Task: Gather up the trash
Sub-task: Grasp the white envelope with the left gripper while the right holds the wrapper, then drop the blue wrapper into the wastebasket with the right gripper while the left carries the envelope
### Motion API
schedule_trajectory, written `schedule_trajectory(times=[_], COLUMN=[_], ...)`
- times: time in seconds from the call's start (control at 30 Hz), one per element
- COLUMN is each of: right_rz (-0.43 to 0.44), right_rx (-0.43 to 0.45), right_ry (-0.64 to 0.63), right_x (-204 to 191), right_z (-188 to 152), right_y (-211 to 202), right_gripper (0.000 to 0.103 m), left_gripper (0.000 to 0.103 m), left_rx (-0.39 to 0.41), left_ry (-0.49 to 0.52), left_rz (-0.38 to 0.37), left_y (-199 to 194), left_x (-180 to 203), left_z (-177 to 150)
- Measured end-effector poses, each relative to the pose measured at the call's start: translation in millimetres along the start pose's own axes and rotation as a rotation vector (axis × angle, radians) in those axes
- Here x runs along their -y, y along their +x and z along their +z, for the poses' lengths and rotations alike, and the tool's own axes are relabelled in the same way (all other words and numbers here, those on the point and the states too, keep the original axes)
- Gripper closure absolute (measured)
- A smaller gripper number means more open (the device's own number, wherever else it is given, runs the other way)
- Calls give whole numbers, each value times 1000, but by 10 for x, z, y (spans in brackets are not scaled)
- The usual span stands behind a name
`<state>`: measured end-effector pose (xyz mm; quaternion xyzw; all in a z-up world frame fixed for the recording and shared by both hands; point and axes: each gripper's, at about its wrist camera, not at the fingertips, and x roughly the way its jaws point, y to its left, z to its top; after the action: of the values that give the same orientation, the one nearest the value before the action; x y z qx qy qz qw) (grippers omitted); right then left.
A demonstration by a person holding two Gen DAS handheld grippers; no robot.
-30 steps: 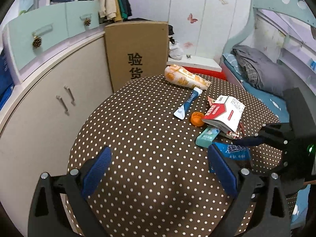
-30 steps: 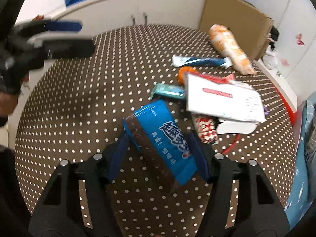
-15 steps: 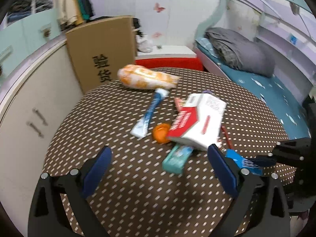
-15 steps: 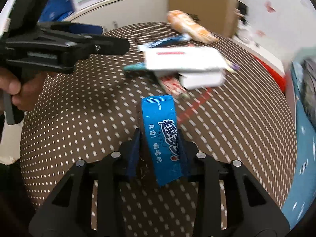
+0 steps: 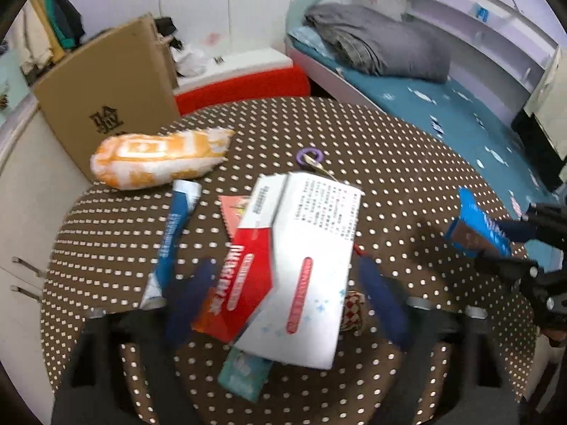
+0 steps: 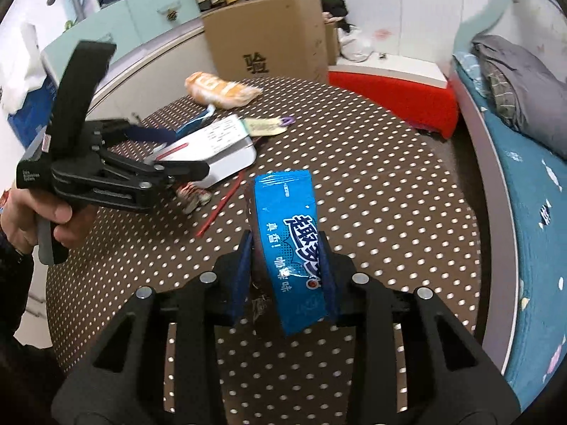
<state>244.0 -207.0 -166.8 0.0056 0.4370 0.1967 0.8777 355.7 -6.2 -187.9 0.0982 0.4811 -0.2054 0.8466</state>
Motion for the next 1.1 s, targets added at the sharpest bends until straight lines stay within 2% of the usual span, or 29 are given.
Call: schedule_trajectory(times=[0.1, 0.17, 0.2, 0.23, 0.3, 0.5, 0.7, 0.9, 1.1], right_rz=[-7, -12, -15, -17, -22, -32, -45, -105, -208], right_rx=[14, 18, 21, 24, 37, 56, 113, 187, 265], right_ry=[17, 29, 39, 47, 59, 92, 148, 221, 323], right_x=[42, 63, 94, 109, 129, 241, 427, 747, 1251], right_z=[-21, -11, -13, -17, -31, -28, -11, -3, -69], right_y=[-110, -79, -95, -111, -158, -216, -417, -743, -1188], right_gripper=[69, 69, 69, 69, 69, 69, 69, 69, 69], left_gripper=[37, 40, 55, 60, 60, 61, 61, 61, 61], left_rx=[3, 13, 16, 14, 28, 77, 162, 234, 260], left_ry=[-33, -46, -57, -69, -110, -137, -161, -126, -97], left_rz=[-45, -46, -48, -57, -74, -76, -102, -128, -185], left_y=[-21, -51, -61, -72, -130, -310, -615, -857, -882], left_x=[-32, -43, -57, -79, -148, -171, -120, 178, 632], left_z=[8, -14, -26, -52, -95, -185, -43, 200, 443])
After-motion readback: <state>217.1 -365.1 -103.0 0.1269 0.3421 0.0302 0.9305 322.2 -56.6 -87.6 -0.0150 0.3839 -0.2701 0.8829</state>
